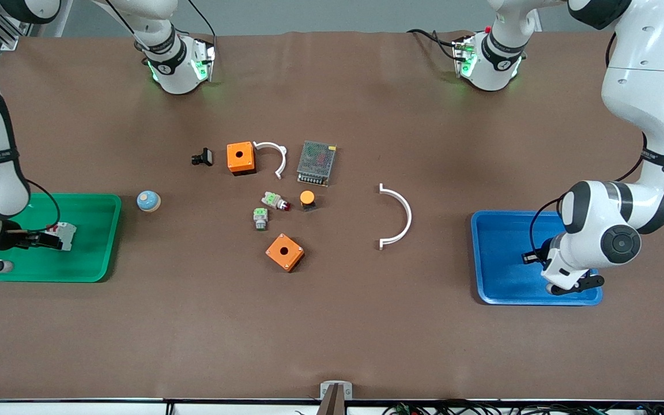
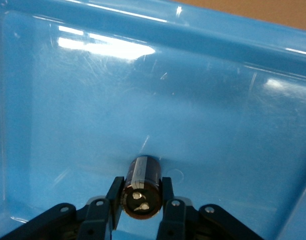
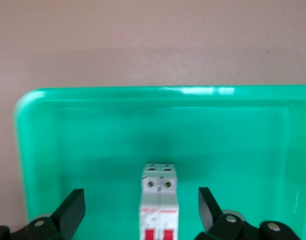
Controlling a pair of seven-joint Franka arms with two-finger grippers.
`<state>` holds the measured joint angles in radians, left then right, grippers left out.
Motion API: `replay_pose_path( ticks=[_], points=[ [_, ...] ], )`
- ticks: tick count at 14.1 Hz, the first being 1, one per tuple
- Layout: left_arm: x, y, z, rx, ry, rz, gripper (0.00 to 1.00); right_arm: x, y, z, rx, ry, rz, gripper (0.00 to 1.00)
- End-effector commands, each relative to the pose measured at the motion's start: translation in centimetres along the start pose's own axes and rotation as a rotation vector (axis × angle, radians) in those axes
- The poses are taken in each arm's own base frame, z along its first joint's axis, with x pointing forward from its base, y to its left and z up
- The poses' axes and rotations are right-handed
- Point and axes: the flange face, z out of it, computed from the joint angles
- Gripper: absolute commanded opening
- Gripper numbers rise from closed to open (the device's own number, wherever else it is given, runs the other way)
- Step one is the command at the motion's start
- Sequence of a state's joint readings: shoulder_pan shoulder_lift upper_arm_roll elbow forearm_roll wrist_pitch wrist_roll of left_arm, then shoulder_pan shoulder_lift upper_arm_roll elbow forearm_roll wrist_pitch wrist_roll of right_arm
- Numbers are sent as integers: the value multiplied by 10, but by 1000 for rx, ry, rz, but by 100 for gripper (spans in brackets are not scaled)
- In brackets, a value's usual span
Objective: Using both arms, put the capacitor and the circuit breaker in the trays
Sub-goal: 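Open both grippers to release the capacitor and breaker into the trays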
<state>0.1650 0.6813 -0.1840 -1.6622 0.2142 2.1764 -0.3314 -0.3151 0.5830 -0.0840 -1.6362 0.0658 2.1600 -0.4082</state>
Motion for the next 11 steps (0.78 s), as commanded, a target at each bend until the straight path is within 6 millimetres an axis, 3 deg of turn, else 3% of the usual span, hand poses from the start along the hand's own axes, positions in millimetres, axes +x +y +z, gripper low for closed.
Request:
replay_pose_path(
  ticks=[1,4,5,6,7,11],
  points=[
    [0,-5,3,8,9,15,23,16,-45,-48,15,-8,16,100],
    [1,-7,5,8,5,12,31,21,-112,-73,19,-47,68,100],
    [1,-6,3,6,8,13,53,20,-131,-82,20,-62,63,100],
    [1,-4,-2,0,15,12,85,17,-148,-96,11,-73,49,100],
    [1,-2,-9,-5,23,10,100,15,-160,-105,-3,-87,26,100],
    [-14,-9,-77,25,16,8,100,2,-190,-156,-15,-114,-11,100]
  ],
)
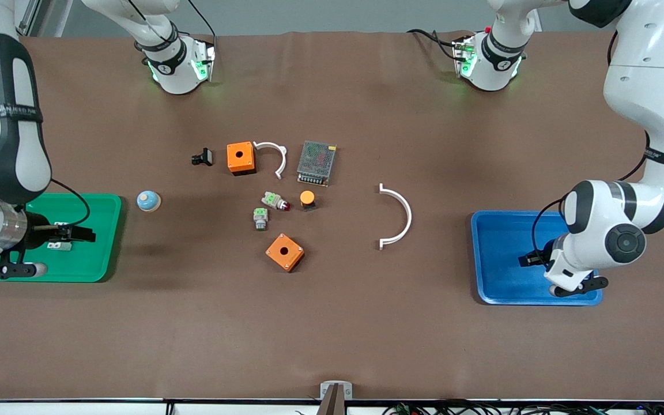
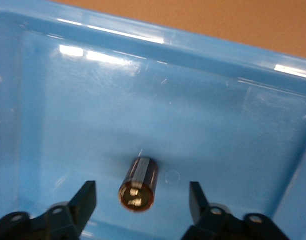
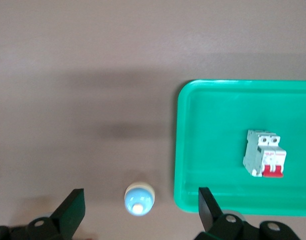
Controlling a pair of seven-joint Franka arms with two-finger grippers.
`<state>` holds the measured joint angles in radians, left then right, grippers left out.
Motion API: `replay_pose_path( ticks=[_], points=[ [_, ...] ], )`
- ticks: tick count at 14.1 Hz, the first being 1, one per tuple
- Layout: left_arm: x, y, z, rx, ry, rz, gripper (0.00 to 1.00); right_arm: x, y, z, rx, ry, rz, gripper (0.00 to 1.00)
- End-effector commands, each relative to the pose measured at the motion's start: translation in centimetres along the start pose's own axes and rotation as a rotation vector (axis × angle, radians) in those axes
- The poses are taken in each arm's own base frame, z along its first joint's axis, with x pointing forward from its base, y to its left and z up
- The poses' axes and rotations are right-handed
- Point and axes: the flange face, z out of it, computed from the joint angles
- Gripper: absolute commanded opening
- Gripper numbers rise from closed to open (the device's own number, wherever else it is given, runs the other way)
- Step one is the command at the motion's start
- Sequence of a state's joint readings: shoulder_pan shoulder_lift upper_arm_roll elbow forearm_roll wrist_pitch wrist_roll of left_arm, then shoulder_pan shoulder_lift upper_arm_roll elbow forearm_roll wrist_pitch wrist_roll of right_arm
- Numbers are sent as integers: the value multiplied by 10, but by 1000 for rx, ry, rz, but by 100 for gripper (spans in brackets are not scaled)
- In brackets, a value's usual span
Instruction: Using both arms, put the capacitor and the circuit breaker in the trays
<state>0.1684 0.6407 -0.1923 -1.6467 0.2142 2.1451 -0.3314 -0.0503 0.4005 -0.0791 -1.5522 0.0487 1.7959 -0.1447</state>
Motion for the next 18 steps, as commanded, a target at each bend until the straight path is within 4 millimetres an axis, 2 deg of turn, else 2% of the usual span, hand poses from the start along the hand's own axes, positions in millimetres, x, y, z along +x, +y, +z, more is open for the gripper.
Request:
replay_pose_path(
  ticks=[1,3,4,7,9,11,13,14,17,18],
  points=[
    [-20,-12,-67,37,-17,29,100,-20,-6,-39,-20,-31,26,100],
    [-41,-21,-114,2,-63,71,100,-31,-15,-65,-35,-75,52,100],
    [-49,-37,-139,-41,-79,84,100,-36,-21,-80,-47,-93,45,100],
    [-87,-53,-210,-84,-75,109,100,-43,-22,-114,-47,-88,42,100],
    [-108,-68,-254,-114,-41,82,100,-43,-22,-119,-44,-78,40,100],
    [-130,-74,-297,-136,18,84,100,-43,-23,-121,-48,-74,39,100],
    [-147,-75,-326,-128,63,87,100,-43,-23,-139,-52,-34,44,100],
    [-152,-74,-339,-128,84,88,100,-43,-22,-139,-49,-34,45,100],
    [-155,-76,-361,-125,94,89,100,-44,-28,-141,-36,-36,42,100],
    [-156,-76,-367,-127,88,90,100,-52,-31,-146,-36,-55,46,100]
  ],
)
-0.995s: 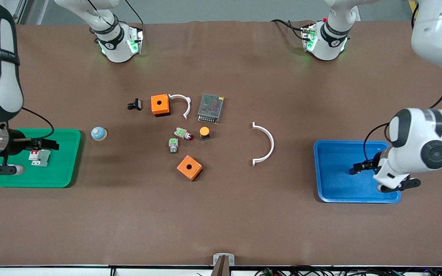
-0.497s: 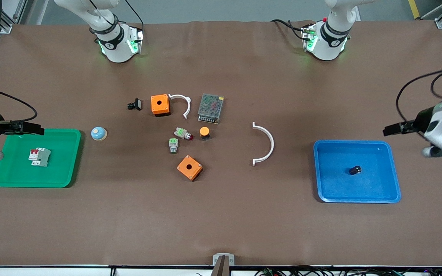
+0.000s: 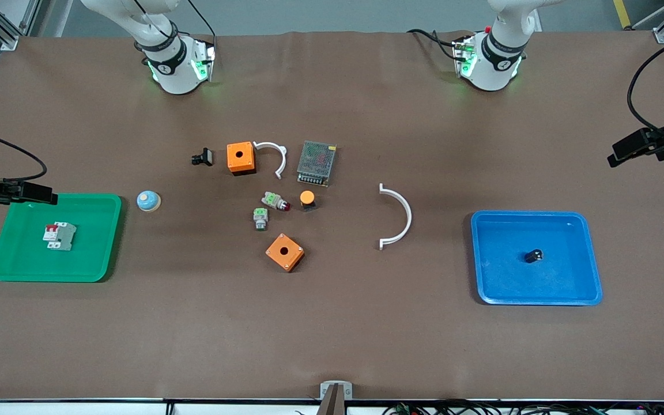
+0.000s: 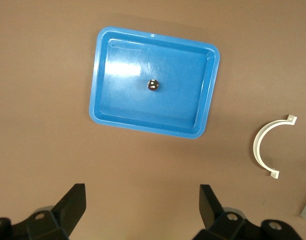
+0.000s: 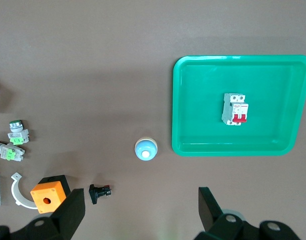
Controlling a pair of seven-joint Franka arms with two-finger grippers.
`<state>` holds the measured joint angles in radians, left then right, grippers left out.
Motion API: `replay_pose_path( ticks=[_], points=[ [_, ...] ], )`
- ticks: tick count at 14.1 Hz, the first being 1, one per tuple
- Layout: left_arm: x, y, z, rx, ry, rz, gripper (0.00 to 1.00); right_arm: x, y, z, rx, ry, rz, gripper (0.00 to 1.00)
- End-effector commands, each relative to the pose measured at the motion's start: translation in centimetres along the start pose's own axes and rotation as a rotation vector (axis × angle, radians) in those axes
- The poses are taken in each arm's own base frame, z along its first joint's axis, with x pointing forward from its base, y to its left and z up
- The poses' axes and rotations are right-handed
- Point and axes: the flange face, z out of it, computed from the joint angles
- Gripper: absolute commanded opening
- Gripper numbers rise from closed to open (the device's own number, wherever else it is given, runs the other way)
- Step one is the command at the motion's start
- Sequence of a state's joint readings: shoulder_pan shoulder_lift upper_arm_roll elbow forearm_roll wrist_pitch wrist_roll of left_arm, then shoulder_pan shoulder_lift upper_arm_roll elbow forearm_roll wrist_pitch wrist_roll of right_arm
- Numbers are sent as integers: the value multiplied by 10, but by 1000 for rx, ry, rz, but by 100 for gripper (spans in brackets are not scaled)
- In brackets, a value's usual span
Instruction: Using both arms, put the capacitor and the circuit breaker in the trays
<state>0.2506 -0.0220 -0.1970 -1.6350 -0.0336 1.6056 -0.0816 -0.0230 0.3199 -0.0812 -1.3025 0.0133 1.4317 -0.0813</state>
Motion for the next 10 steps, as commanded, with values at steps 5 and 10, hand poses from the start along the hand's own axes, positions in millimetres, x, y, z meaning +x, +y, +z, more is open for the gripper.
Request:
replay_pose_path(
  ticks=[5,10],
  points=[
    [0,1,-29,-21,17,5,100,-56,-13,-44,3,8,1,100],
    [0,1,-29,-12,19,3,100,-84,-14,-54,9,22,-10,100]
  ],
)
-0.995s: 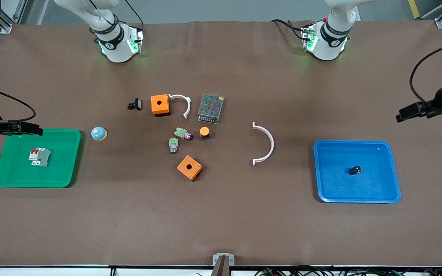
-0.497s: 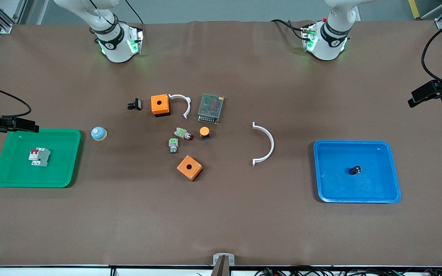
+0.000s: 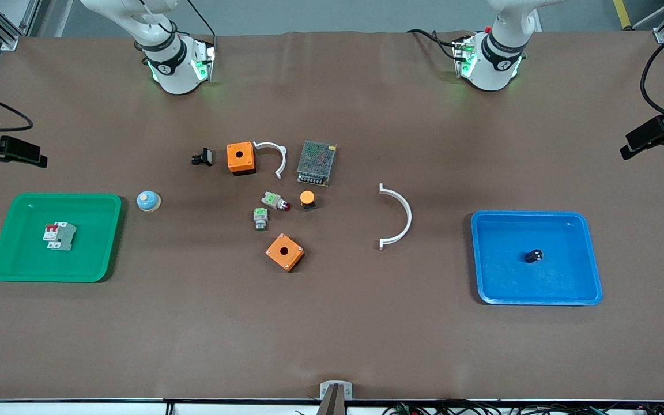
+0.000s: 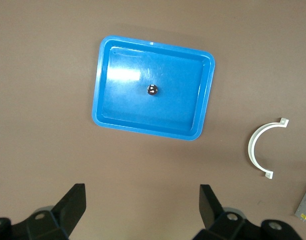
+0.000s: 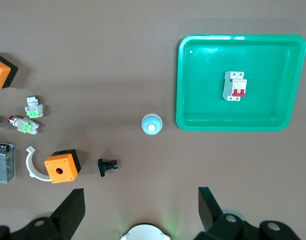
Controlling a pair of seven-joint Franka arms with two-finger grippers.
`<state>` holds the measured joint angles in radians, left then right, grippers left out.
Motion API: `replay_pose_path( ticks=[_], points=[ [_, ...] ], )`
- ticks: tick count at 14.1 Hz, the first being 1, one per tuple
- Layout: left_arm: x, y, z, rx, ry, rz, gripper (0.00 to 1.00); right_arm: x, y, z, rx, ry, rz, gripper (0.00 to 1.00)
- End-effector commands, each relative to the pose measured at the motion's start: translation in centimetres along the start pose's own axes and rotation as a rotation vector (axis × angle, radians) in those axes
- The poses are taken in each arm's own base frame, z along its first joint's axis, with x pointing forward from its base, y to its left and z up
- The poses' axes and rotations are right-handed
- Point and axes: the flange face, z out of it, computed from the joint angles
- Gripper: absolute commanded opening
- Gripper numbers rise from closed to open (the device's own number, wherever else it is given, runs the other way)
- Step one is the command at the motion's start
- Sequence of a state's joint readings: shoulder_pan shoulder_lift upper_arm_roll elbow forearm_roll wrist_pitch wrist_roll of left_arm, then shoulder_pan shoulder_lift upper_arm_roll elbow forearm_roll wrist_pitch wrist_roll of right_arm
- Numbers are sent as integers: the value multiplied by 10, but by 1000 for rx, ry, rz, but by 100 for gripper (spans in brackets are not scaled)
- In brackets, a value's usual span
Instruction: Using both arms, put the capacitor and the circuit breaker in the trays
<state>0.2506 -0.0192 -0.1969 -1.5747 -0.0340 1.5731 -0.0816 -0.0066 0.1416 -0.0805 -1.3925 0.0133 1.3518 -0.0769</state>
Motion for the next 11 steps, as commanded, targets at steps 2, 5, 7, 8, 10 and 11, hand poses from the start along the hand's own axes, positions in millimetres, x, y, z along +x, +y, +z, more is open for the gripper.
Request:
replay_pose_path(
  ticks=[2,5,7,8,10,11],
  points=[
    [1,1,-5,-9,-6,3,100,-27,-3,-18,-1,38,1,100],
    [1,1,-5,-14,-6,0,100,-40,-4,-26,0,55,-1,100],
    [2,2,-4,-14,-8,3,100,-40,-6,-26,1,55,-6,100],
    [2,1,-4,-12,-8,1,100,-40,-7,-26,1,55,-8,100],
    [3,1,-3,-14,-11,-1,100,-45,-12,-25,1,62,-17,100],
    [3,1,-3,-13,-11,-1,100,-47,-12,-21,2,67,-18,100]
  ],
)
